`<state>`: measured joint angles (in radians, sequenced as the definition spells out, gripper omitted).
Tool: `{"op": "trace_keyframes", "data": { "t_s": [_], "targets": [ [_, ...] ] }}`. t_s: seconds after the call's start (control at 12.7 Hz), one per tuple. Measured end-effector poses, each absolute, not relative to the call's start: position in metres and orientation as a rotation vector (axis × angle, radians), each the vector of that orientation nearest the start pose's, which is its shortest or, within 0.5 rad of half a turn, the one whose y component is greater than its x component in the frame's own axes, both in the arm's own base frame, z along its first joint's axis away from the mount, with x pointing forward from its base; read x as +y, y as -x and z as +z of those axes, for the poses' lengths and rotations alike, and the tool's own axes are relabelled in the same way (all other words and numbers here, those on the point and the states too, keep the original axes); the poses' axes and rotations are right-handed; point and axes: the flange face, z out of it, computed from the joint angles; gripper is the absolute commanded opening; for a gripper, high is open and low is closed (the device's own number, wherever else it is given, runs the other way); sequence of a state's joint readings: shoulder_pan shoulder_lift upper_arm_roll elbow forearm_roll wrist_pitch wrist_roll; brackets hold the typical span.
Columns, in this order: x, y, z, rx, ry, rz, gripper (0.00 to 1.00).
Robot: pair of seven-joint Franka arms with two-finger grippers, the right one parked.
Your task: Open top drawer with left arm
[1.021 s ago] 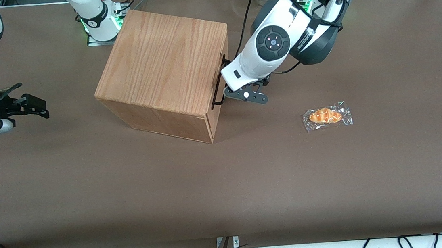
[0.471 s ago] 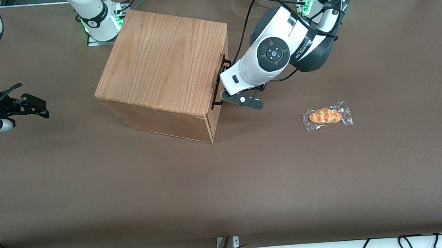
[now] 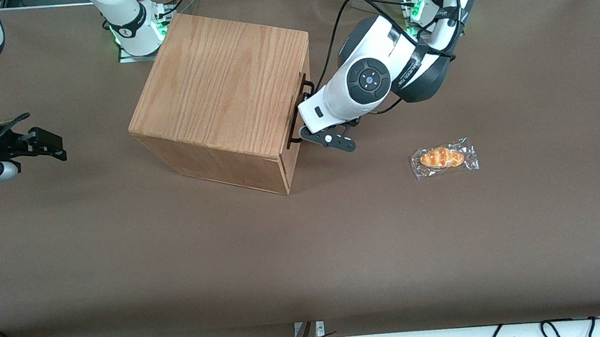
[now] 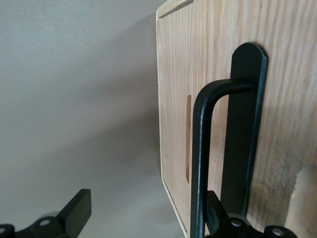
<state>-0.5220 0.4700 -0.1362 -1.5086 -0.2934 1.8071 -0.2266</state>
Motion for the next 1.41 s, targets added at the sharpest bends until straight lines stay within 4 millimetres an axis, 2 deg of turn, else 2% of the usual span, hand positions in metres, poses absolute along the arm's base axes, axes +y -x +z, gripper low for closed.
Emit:
{"op": "trace_keyframes", "data": {
  "t_s": [0.47,0.71,1.1,1.41],
  "targets": [
    [-0.415,-0.528,0.386,0.536,3.292,0.499,1.0],
    [-0.404,-0.537,0.385,0.517,3.296,0.495,1.0],
    [-0.368,-0.559,0.377,0.577,3.296,0.51,1.0],
    [-0.331,-0.576,0.374,0.616,3.293,0.553,1.0]
  ]
}}
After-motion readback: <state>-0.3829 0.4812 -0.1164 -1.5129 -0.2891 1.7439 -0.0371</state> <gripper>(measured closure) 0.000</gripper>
